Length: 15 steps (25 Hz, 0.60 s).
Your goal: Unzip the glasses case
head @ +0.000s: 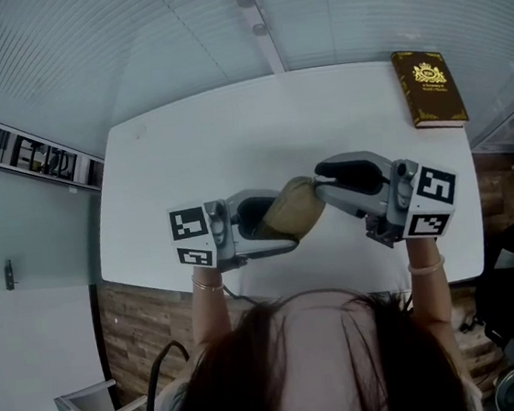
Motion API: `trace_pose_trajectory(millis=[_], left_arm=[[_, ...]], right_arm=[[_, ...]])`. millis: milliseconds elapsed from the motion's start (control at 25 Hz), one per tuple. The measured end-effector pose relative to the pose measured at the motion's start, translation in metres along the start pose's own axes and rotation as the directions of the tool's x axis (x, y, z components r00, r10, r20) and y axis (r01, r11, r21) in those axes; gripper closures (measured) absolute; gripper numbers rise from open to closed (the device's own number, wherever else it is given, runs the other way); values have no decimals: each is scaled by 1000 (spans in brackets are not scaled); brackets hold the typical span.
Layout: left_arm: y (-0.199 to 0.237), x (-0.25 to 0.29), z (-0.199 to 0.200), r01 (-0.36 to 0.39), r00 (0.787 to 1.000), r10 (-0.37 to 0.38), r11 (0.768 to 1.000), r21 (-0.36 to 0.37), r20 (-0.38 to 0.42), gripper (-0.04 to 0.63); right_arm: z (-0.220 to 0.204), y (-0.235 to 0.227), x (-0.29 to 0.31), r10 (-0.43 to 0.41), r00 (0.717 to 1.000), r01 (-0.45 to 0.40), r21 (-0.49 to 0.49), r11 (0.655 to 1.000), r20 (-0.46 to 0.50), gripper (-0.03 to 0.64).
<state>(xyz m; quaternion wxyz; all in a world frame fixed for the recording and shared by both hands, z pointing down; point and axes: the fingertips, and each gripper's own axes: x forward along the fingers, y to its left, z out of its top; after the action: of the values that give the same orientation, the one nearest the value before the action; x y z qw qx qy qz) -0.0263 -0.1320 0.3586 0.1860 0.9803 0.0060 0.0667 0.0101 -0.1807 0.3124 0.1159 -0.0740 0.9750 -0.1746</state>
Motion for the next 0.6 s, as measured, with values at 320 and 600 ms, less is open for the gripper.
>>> trace_pose_trajectory(millis=[320, 600], left_arm=[[-8, 6, -2, 55, 998, -55, 998, -2, -20, 299], [-15, 6, -4, 75, 997, -75, 997, 7, -33, 299]], right_arm=[[-5, 4, -2, 118, 993, -116, 94, 989, -20, 500], [-9, 9, -2, 164, 986, -158, 130, 979, -39, 469]])
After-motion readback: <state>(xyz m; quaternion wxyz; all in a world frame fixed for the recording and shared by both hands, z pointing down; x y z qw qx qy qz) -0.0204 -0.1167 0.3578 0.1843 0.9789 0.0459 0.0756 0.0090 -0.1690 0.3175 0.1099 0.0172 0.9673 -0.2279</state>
